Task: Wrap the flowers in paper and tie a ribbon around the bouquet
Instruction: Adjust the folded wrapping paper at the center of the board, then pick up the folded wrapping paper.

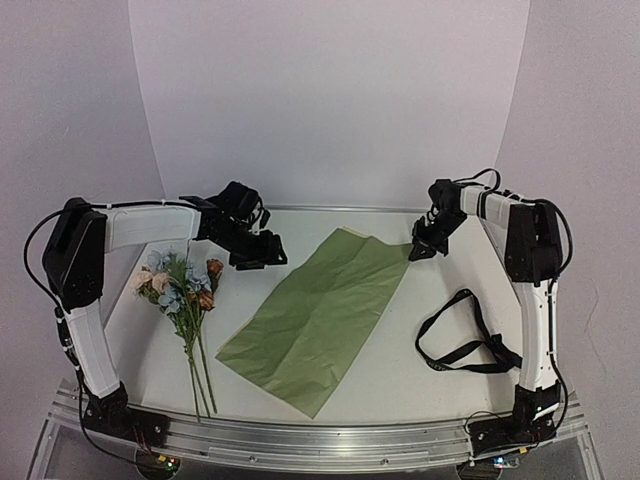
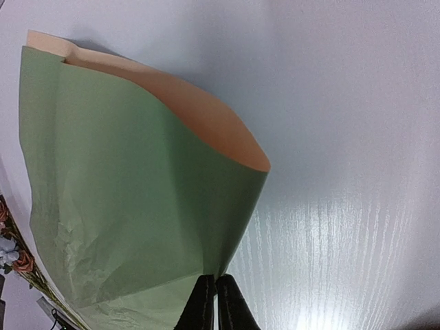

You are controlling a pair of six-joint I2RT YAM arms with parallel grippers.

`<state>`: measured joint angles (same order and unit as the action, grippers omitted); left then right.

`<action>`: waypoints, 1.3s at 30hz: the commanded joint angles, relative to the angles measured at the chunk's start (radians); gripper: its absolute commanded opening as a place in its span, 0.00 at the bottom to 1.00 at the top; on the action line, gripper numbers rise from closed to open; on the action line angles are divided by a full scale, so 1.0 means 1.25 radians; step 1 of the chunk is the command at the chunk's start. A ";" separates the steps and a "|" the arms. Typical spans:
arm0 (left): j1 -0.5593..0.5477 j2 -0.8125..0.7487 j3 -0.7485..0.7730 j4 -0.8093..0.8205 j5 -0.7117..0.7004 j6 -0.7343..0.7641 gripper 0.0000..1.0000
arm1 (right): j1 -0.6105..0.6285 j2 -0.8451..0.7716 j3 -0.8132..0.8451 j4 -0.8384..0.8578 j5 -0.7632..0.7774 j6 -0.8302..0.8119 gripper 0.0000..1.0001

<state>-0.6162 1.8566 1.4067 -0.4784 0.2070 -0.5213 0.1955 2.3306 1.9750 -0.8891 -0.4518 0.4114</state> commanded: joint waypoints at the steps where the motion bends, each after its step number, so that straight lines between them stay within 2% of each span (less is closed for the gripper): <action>1: 0.021 -0.031 -0.034 -0.060 0.001 0.012 0.73 | 0.003 0.017 0.030 0.001 -0.006 -0.002 0.05; 7: 0.034 -0.132 -0.201 -0.003 0.054 -0.003 0.77 | 0.004 0.027 0.034 0.001 -0.006 0.003 0.05; 9: 0.044 -0.136 -0.214 0.018 0.069 0.009 0.77 | 0.005 0.028 0.035 0.001 -0.008 0.003 0.05; 15: 0.059 -0.008 -0.130 0.063 0.143 0.072 0.77 | 0.005 0.029 0.037 0.000 -0.006 0.012 0.05; 20: 0.061 0.092 -0.042 0.039 0.153 0.076 0.80 | 0.005 0.029 0.038 0.001 -0.008 0.021 0.05; 25: 0.060 0.136 -0.012 0.041 0.178 0.068 0.79 | 0.005 0.030 0.041 0.002 -0.008 0.024 0.05; 31: 0.060 0.147 -0.011 0.053 0.227 0.061 0.70 | 0.004 0.030 0.041 0.001 -0.007 0.024 0.05; 35: 0.060 0.144 -0.004 0.045 0.245 0.064 0.60 | 0.005 0.031 0.041 0.001 -0.006 0.027 0.05; 39: 0.060 0.136 0.011 0.038 0.248 0.061 0.45 | 0.005 0.032 0.041 0.002 -0.005 0.028 0.05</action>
<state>-0.5438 2.0355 1.3586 -0.4373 0.4861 -0.4474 0.1970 2.3569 1.9881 -0.8838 -0.4606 0.4412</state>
